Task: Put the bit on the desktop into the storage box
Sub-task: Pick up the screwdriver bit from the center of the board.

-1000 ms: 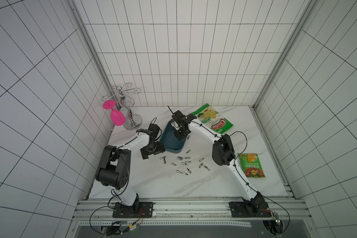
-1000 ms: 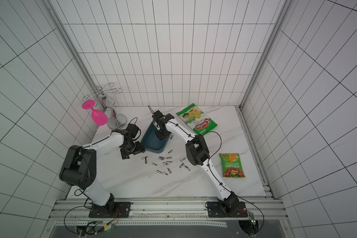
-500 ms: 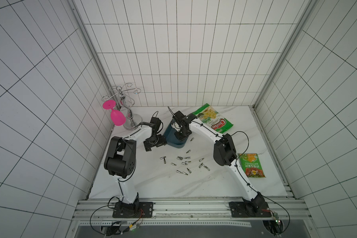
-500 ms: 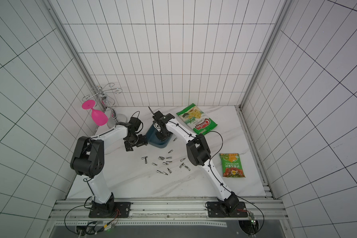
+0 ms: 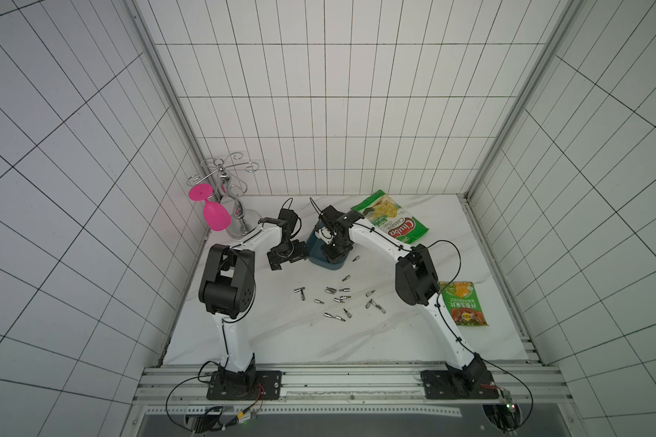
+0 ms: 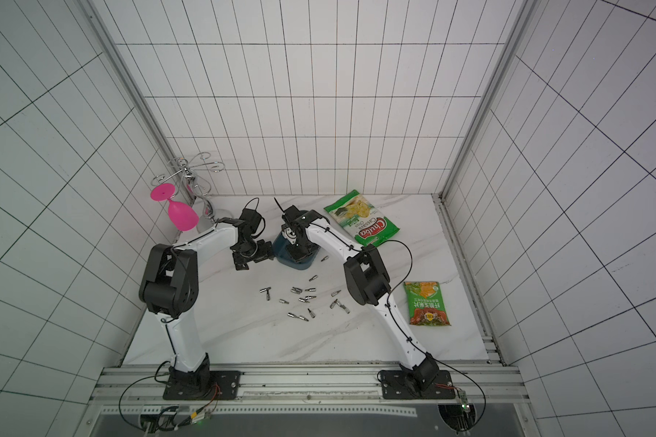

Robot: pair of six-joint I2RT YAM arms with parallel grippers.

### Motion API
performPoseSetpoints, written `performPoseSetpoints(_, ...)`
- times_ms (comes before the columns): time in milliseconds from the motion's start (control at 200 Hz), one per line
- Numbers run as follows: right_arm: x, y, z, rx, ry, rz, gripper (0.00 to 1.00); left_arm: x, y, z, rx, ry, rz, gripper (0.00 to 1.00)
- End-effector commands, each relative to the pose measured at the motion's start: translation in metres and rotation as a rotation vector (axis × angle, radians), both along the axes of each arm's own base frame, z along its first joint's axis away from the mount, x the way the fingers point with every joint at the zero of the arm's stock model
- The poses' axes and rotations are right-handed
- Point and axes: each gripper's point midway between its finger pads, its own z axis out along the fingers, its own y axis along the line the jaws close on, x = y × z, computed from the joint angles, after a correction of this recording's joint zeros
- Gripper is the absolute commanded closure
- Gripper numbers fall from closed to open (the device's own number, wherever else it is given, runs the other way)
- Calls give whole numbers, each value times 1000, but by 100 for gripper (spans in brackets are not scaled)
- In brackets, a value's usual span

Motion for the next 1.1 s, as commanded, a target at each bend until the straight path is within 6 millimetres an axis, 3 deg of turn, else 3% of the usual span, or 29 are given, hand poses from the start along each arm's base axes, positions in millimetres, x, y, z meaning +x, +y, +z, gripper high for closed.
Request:
performPoseSetpoints(0,-7,15,22,78,3,-14,100,8,-2,-2,-9,-6,-7,3)
performPoseSetpoints(570,-22,42,25,148,46,-3,100,23,-4,0,-29,-17,-13,3)
performPoseSetpoints(880,26,-3,13,17,-52,-113,100,14,9,14,-30,-53,25,3)
performPoseSetpoints(1095,45,-29,0,-54,-74,-139,100,-2,12,23,-32,-59,30,3)
